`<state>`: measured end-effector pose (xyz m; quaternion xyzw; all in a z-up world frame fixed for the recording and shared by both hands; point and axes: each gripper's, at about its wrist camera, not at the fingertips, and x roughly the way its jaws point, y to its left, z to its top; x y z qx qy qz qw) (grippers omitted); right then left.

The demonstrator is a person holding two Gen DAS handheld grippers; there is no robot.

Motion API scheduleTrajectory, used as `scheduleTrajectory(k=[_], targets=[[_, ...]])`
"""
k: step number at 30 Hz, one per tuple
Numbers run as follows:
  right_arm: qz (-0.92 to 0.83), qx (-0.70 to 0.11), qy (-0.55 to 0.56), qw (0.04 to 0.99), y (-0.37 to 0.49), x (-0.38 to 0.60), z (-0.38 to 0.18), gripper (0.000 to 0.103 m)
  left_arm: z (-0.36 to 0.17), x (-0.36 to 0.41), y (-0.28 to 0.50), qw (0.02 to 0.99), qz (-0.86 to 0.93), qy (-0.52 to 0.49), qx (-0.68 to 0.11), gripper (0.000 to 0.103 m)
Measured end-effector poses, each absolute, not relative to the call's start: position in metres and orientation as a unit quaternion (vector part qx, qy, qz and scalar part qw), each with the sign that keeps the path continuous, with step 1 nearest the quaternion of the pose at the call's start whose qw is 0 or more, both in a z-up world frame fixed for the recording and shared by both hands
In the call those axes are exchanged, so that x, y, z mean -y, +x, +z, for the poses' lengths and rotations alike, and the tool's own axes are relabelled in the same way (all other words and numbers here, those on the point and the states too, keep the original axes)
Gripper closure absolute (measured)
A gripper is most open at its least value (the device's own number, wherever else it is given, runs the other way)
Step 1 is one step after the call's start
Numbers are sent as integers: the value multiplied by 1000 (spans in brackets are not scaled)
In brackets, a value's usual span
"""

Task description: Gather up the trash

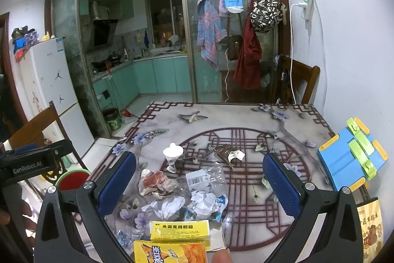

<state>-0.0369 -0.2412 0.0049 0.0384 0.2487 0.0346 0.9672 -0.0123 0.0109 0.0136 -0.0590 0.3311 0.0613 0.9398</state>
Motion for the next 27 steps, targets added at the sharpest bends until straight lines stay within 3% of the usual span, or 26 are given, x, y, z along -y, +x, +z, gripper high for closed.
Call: scheduleTrajectory(k=[27], targets=[[32,-259,40,965,-34,243,0,0,9,-17,-14,940,56,-65,-330,0]])
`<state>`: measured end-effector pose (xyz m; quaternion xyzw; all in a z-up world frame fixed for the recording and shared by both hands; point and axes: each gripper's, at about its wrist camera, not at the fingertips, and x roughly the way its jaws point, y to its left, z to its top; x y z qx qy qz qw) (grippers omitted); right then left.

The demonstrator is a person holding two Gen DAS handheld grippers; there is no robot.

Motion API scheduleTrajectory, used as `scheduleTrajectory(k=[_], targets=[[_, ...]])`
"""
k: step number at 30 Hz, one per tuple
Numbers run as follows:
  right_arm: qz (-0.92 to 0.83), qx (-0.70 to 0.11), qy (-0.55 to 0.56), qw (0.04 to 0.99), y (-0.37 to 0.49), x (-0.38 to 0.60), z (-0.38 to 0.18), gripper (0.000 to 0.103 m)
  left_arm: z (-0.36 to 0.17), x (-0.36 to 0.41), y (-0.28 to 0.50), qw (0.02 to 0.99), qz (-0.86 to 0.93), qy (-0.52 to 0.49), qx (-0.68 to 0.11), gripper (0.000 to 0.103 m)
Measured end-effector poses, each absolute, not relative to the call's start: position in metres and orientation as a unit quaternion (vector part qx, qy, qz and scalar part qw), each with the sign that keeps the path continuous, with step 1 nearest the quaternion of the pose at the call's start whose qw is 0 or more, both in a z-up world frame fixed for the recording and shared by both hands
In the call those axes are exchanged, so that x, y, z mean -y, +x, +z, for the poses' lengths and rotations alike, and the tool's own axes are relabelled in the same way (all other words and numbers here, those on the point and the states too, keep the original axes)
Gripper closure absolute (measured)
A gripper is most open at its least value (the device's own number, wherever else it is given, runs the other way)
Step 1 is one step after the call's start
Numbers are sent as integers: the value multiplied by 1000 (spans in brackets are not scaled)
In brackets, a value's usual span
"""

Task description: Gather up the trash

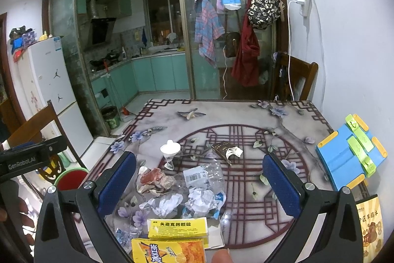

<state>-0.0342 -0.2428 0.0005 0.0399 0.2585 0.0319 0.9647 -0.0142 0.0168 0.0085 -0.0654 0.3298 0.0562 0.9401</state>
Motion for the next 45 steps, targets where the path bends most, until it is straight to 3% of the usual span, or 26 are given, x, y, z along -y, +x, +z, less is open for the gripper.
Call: scheduleTrajectory(k=[14,19,23,26,32,34,35,42,45], targets=[[56,-289,58,954,-25,257,-7,0,-3,-21,-18,947,55,-25,-316,0],[135,-357,1,924,-13,249,-32,0,-38,-36,-10,919,-18,-56,-389,0],[220,-427,-131,867,-17,220,-68,0,-60,-37,-20,906,-36,-32,-422,0],[260,-410,-304,820,-37,187,-103,0,-75,-36,-27,895,-54,-39,-441,0],[350,-442,-358,744,-32,170,-154,1,-100,-42,-30,871,-66,-73,-481,0],[379,-451,-361,723,-32,166,-168,12,-104,-37,-32,872,-68,-40,-484,0],[385,-456,-369,712,-31,164,-172,31,-105,-34,-34,870,-75,-23,-486,0],[378,-462,-397,697,-25,158,-194,29,-129,-17,-37,848,-125,4,-514,0],[387,-456,-380,706,-25,160,-192,36,-137,-9,-35,840,-132,11,-526,1]])
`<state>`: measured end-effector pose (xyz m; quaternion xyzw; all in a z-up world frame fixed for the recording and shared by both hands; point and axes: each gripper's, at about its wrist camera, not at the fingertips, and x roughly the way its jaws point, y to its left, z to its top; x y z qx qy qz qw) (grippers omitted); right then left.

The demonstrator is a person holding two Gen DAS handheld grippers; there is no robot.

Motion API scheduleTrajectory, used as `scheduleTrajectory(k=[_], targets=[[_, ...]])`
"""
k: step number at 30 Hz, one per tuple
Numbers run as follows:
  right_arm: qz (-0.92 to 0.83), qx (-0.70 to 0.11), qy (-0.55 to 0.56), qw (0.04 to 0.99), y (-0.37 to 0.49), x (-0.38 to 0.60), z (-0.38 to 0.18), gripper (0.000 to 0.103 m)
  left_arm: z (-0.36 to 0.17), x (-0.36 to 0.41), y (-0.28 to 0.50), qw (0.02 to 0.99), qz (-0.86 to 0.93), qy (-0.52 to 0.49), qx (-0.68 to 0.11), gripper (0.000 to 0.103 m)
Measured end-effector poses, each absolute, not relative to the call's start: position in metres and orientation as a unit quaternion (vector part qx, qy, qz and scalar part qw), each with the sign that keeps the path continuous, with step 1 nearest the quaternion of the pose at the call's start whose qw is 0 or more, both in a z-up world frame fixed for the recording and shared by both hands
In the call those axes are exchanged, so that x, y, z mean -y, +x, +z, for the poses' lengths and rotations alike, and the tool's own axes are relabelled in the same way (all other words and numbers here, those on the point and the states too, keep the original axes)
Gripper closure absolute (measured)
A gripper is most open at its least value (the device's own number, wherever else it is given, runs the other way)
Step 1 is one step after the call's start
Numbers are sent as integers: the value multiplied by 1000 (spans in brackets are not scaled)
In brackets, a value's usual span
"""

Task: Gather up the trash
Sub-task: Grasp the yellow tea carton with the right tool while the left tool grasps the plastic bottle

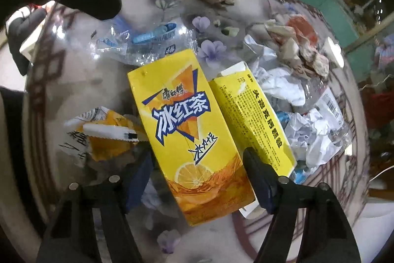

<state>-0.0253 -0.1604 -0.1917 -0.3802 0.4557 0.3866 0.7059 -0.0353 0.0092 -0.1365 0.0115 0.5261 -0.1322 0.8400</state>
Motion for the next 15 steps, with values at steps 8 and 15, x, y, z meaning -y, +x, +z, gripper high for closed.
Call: scheduleTrajectory(k=[8,15], targets=[[341,-456,-138,811,-17,230,-126,40,-171,3,-21,811,-152,-12,-565,16],[285,-433,0,855,-20,259,-98,40,-181,3,-11,805,-158,-34,-570,91]])
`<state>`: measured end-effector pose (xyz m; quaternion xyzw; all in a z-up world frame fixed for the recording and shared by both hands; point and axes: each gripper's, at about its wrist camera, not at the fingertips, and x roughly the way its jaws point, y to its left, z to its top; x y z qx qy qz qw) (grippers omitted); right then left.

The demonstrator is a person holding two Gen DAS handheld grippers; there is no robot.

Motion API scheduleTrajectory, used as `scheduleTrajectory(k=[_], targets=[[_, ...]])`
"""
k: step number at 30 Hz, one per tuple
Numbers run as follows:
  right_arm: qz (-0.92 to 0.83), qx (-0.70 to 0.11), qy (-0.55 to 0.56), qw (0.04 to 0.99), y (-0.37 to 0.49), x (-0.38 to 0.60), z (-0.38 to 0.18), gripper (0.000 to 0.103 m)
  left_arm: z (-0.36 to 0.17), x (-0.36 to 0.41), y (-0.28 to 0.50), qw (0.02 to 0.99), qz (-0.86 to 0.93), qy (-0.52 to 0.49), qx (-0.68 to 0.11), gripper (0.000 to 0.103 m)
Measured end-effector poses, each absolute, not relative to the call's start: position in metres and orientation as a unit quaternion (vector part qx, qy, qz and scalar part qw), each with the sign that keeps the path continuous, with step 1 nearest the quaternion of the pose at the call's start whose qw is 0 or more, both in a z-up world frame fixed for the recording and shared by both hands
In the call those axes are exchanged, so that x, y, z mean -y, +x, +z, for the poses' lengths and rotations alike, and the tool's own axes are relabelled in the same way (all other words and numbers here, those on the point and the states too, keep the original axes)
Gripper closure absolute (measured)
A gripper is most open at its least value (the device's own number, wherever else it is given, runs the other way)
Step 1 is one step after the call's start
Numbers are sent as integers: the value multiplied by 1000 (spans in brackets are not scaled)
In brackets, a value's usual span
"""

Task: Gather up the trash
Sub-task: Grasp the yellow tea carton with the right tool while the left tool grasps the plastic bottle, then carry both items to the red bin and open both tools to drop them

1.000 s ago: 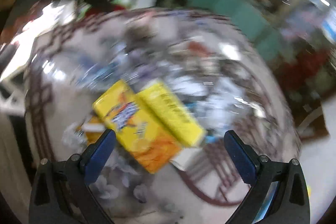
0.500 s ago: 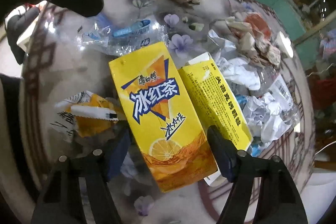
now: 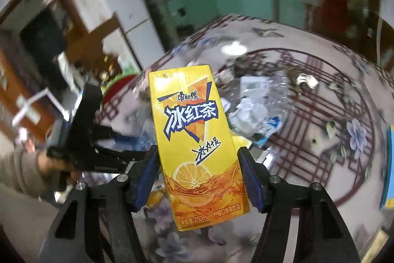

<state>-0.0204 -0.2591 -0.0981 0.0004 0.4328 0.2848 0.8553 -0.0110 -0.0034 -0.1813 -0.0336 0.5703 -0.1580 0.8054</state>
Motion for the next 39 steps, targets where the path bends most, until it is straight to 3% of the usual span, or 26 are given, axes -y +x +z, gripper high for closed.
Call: scheduleTrajectory(k=[3,11,18,39], targets=[[278,-421,20,863,-24,257,-87,40,-165,-8,-12,820,-147,-46,-551,98],[269,-397,69,875,-15,224,-49,40,-104,-55,-14,860,-96,-81,-494,99],[283,-380,60,878,-8,158,-26,40,-81,-107,-11,878,-69,-91,-465,99],[255,-412,66,872,28,-57,-41,40,-104,-278,26,867,-73,-88,-484,99]])
